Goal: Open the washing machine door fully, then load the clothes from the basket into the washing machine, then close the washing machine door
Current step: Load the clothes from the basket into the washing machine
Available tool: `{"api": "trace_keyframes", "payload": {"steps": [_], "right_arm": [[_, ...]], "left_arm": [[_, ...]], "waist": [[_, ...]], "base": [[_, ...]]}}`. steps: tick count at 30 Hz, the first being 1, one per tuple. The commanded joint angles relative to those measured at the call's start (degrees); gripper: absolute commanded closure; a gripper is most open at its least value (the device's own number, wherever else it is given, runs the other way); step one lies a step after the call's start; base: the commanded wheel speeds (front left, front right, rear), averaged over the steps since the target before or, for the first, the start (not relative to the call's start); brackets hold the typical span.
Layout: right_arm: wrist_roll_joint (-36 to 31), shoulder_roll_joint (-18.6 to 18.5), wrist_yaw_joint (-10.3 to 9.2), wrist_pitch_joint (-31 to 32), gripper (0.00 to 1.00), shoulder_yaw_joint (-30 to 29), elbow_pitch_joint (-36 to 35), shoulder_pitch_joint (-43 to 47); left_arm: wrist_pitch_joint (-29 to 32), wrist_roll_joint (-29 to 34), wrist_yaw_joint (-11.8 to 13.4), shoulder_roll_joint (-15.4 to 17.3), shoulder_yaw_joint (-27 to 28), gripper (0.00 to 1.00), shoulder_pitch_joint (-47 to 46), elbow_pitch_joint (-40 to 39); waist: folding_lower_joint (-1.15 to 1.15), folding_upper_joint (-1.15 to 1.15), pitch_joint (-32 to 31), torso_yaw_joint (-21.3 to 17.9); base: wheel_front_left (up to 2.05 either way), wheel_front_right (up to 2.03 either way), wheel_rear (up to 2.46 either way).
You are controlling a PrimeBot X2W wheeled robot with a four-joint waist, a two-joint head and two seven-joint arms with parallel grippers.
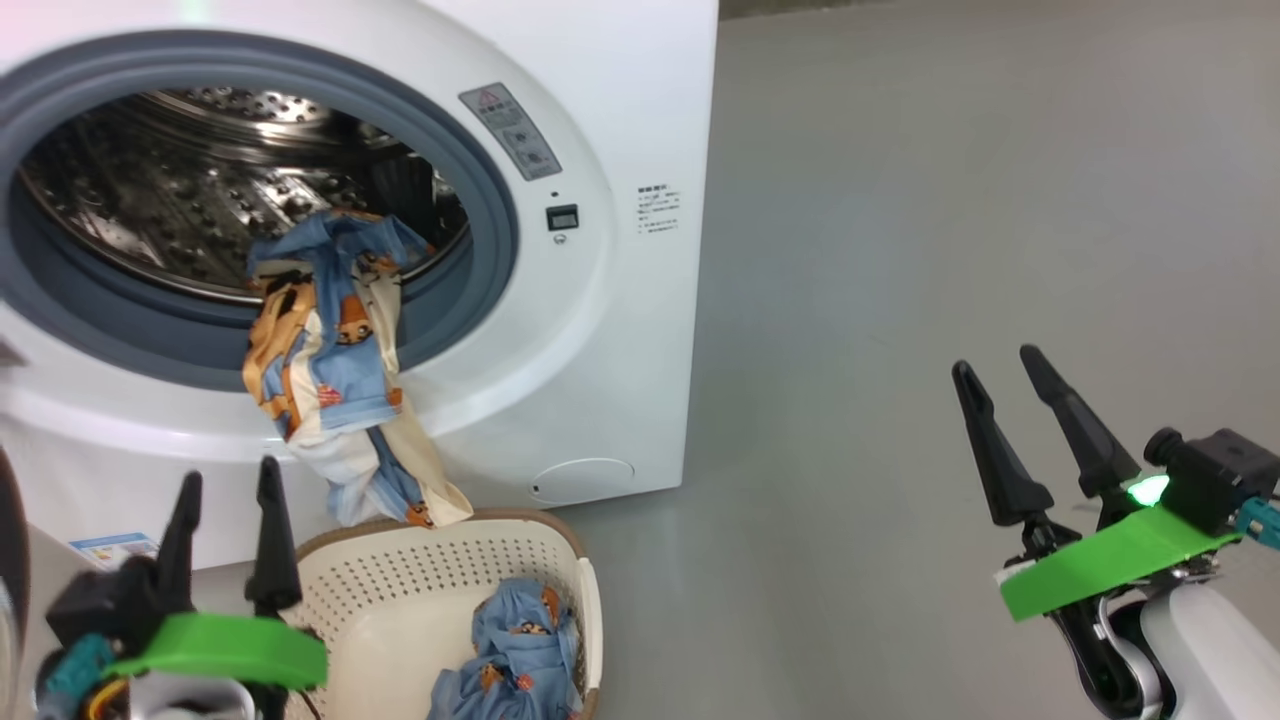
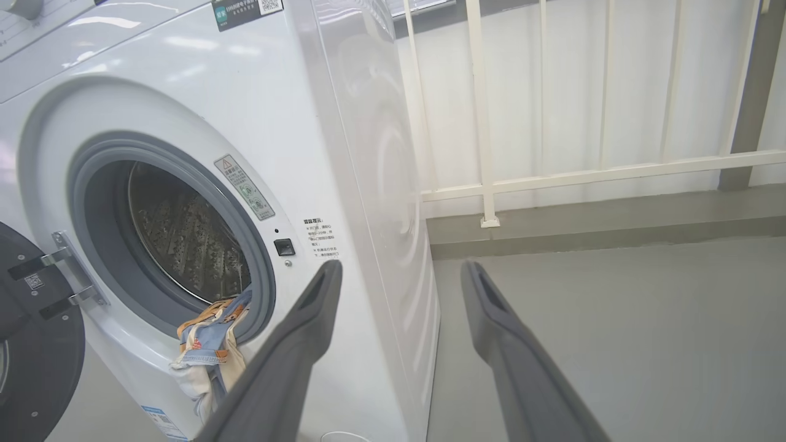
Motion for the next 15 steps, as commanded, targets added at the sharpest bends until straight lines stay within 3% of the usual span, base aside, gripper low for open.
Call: {"api": "trace_keyframes", "payload": {"steps": [1,15], "right_arm": [[0.08,-0.81,0.26,-0.46,0.00,0.28,-0.96,0.96],[0.30,-2.78,0.26,-0.46,0.00,0.01,-0.20,1.98]], "left_arm": [[-0.37,0.93,0.26,0.79,2.02,0.00,0.99,-2.98],[-0.37,1.52,1.01,-1.52,2.39,0.00,6.01,-7.45]], "waist": [[0.01,0.00,-1.02,0.95],[0.01,0.00,-2.06,2.43]], "base": [[0.00,0.00,0.00],[0.00,0.00,0.00]]}}
